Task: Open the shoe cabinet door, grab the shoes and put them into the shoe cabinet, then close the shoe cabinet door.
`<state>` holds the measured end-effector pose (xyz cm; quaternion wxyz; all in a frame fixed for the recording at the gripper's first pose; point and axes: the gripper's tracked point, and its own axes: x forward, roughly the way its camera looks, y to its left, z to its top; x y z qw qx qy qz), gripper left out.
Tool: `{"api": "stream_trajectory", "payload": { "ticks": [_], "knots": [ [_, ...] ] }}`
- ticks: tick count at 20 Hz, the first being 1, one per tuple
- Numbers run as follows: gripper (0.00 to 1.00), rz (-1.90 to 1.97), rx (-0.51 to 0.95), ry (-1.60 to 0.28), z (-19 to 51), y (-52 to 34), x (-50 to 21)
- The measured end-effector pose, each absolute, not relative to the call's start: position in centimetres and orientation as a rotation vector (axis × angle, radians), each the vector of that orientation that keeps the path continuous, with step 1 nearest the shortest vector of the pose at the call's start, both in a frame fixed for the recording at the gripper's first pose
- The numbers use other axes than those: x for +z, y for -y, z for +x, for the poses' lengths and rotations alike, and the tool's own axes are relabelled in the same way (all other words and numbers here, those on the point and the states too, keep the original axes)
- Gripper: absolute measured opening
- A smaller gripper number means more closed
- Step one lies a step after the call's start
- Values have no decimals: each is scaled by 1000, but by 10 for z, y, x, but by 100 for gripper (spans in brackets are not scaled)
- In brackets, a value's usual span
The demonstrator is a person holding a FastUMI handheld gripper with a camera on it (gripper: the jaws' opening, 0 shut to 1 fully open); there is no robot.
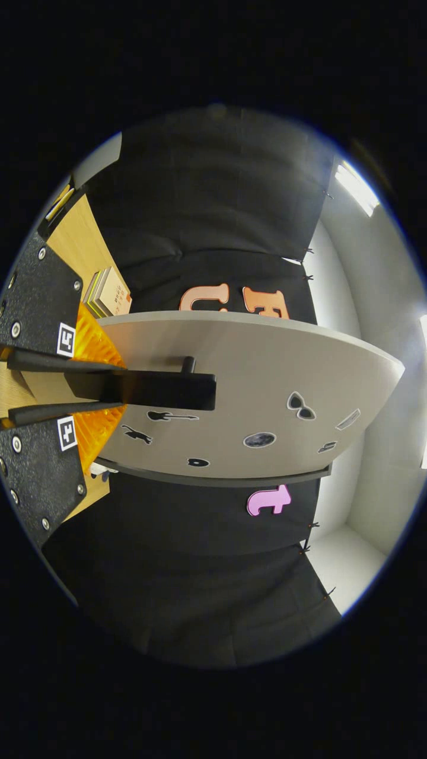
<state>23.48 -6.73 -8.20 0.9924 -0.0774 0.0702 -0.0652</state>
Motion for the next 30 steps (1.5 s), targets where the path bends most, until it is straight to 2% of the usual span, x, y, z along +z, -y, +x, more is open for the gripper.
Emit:
{"api": "stream_trajectory", "payload": {
  "ticks": [13,23,27,30],
  "knots": [
    [21,-193,-187,-119,188,131,-71],
    [22,-151,-290,-109,163,171,-65],
    [16,-143,-331,-104,139,193,-60],
    [15,-121,-309,-108,131,182,-61]
  ]
}}
